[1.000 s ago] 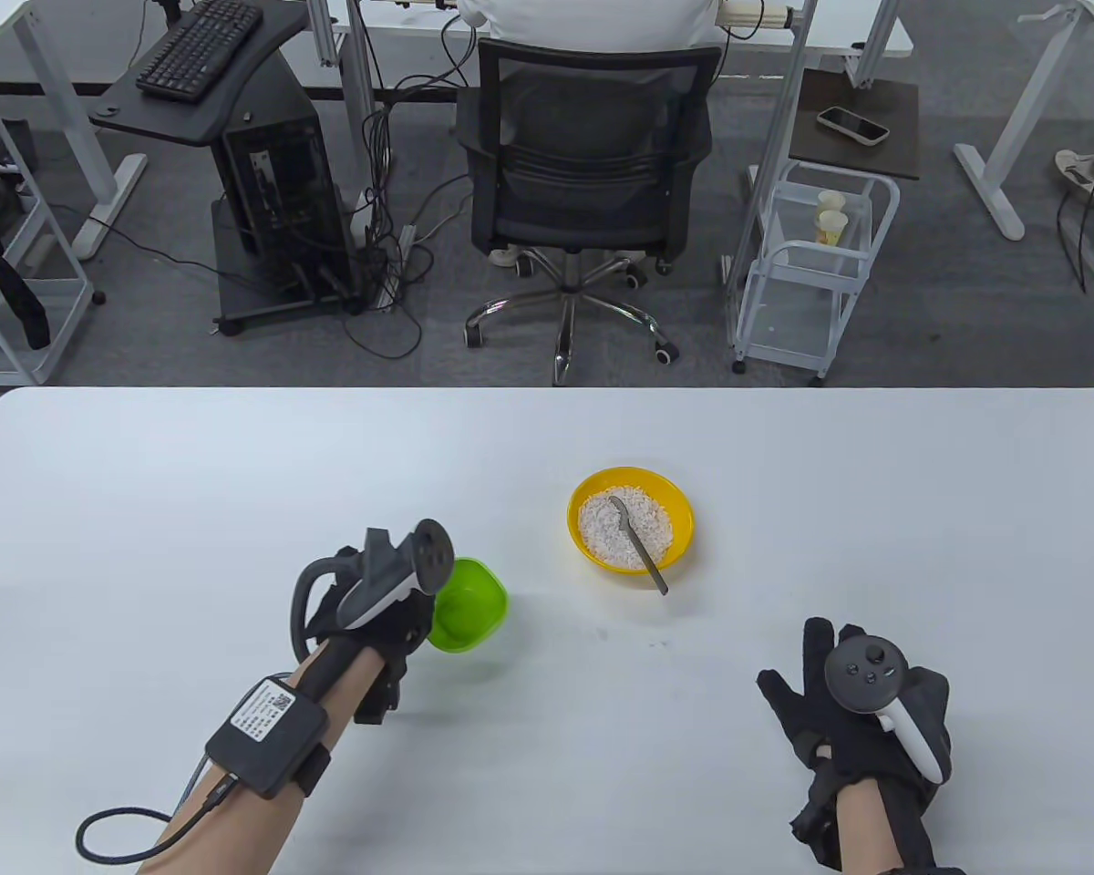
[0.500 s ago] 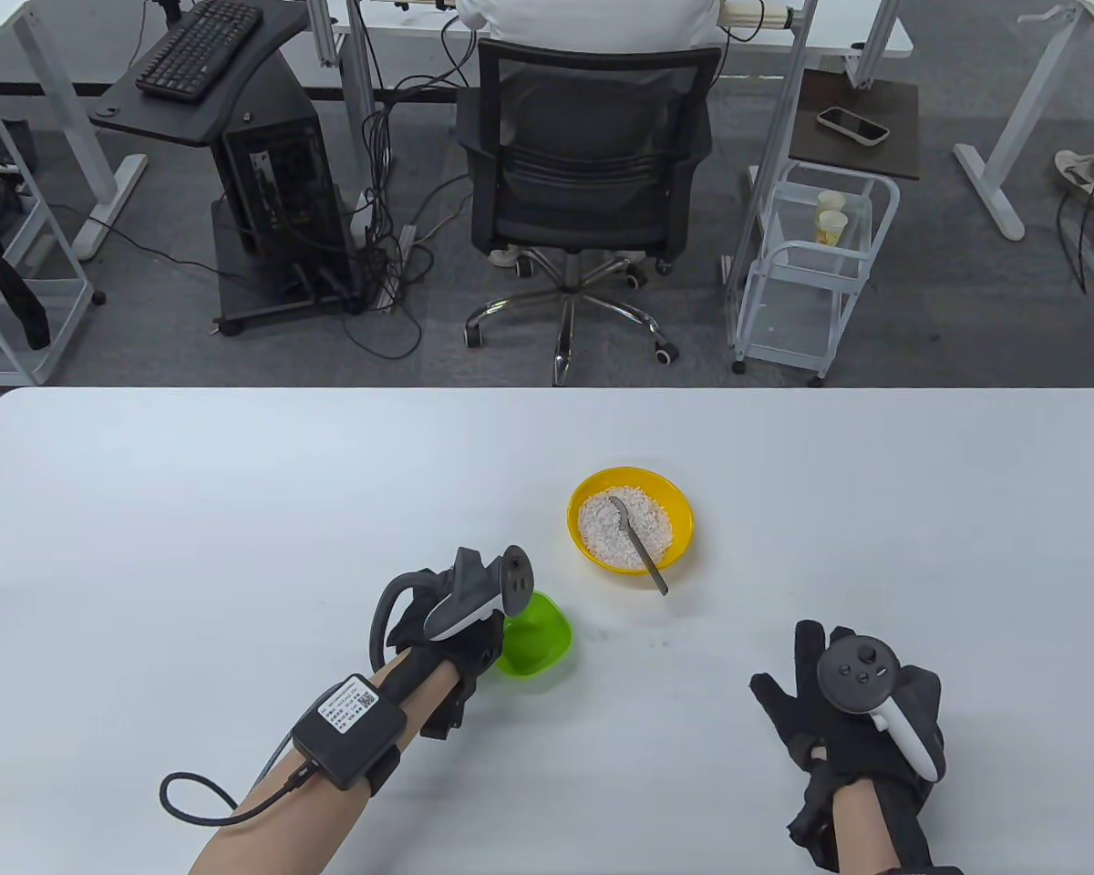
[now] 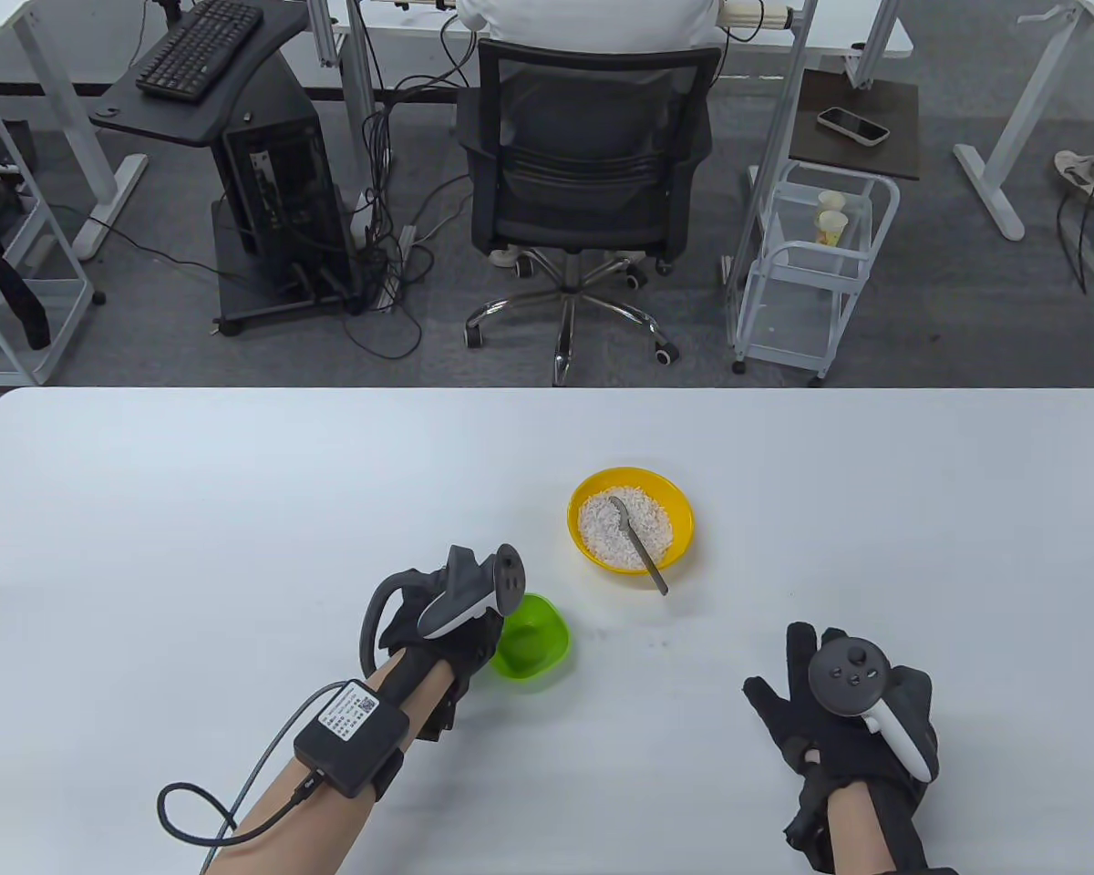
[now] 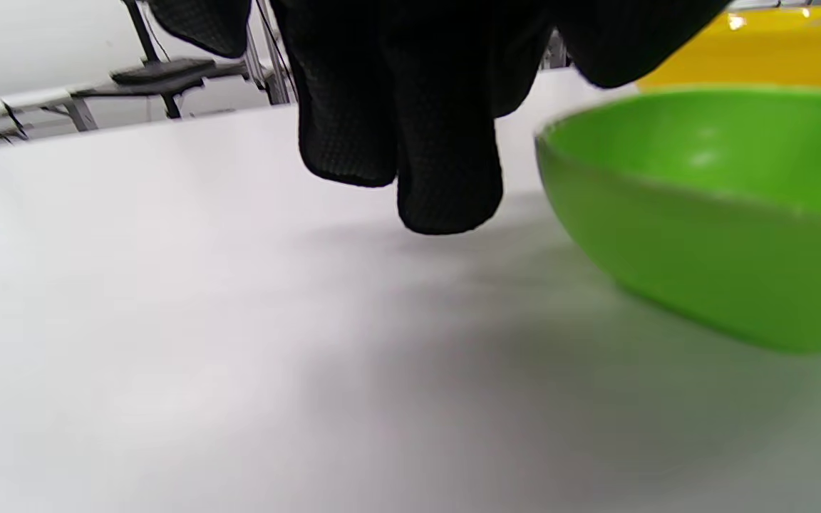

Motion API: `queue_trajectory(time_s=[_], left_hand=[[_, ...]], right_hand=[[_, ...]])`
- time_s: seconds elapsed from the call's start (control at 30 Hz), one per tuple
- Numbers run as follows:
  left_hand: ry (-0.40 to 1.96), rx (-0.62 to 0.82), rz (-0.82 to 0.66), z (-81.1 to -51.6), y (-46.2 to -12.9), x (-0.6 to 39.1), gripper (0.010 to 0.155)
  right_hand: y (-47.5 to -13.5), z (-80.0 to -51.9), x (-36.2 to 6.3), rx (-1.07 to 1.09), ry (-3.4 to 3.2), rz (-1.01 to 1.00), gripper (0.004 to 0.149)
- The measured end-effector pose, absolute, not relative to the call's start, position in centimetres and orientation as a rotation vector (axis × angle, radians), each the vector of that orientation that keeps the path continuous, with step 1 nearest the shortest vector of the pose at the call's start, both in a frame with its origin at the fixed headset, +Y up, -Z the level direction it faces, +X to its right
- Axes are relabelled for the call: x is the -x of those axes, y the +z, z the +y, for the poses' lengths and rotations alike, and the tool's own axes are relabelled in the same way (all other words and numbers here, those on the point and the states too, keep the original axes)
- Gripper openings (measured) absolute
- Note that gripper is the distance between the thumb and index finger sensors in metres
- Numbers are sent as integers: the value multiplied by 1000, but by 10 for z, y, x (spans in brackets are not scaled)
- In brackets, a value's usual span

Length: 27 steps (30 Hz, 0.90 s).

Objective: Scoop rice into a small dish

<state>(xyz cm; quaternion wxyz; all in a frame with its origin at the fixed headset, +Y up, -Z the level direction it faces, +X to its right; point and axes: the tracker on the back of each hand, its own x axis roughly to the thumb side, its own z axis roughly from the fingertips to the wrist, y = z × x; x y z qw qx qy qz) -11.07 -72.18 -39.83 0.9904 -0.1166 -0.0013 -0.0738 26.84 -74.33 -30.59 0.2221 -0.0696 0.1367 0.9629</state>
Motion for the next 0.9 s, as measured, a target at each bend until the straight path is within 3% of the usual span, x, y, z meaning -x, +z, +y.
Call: queue_trajectory(time_s=[0.17, 0.3, 0.43, 0.6, 0.73, 0.9], left_hand=[[-43, 14, 71, -660, -366, 132, 61], [-29, -79, 174, -642, -338, 161, 66], [12, -89, 289, -657, -319, 202, 69], [-40, -63, 391, -683, -314, 251, 72], [-90, -45, 438, -708, -320, 277, 71], [-58, 13, 462, -721, -319, 292, 71]], right_hand=[[-306, -743, -258, 109, 2664, 394, 79], [-305, -742, -248, 36, 2680, 377, 79], [-300, -733, -236, -13, 2723, 321, 78], [-297, -688, -218, -54, 2747, 8, 75], [-335, -652, -194, 16, 2760, -66, 67], [-387, -660, -168, 228, 2701, -49, 68]])
